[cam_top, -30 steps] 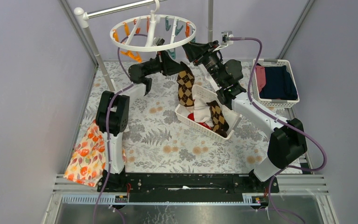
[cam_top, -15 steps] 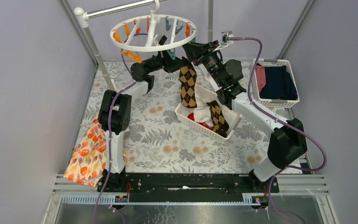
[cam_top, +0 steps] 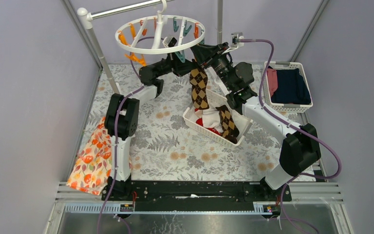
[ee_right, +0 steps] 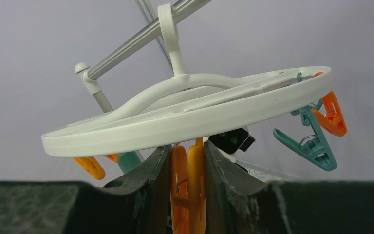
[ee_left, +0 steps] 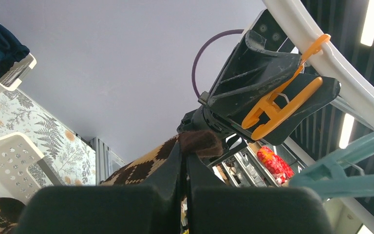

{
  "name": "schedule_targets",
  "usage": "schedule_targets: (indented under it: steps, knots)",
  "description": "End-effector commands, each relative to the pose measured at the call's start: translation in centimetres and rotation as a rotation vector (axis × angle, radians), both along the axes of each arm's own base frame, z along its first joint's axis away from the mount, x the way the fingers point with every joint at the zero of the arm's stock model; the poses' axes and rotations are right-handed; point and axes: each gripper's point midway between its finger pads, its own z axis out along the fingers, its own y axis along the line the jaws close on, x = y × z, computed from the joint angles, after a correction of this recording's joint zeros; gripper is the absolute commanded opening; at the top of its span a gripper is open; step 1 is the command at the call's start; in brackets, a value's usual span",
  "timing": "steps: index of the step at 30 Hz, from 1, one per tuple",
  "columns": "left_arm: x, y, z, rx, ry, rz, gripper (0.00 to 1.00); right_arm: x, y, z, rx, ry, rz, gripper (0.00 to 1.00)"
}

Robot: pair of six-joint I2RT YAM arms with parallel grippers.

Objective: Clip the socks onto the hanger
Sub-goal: Clamp the sock onto the hanger.

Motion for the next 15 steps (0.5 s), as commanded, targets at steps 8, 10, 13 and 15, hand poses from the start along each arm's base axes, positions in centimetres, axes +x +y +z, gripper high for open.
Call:
schedule_targets:
  steps: [8, 10, 13, 15]
  knots:
    - [-1.7, 0.5, 3.2, -0.077, -0.117, -0.003, 0.00, -0.8, -0.9, 2.0, 0.018, -0.055, -0.017, 0.25]
    - [-1.7, 0.5, 3.5, -0.080, -0.117, -0.004, 0.00, -0.8, -0.9, 2.0, 0.017, -0.055, -0.019, 0.25]
    - [-1.8, 0.6, 3.7, -0.085, -0.117, -0.004, 0.00, -0.7, -0.9, 2.0, 0.015, -0.054, -0.020, 0.25]
    - [-1.8, 0.6, 3.7, -0.084, -0.115, -0.005, 0.00, -0.7, -0.9, 1.9, 0.015, -0.055, -0.022, 0.25]
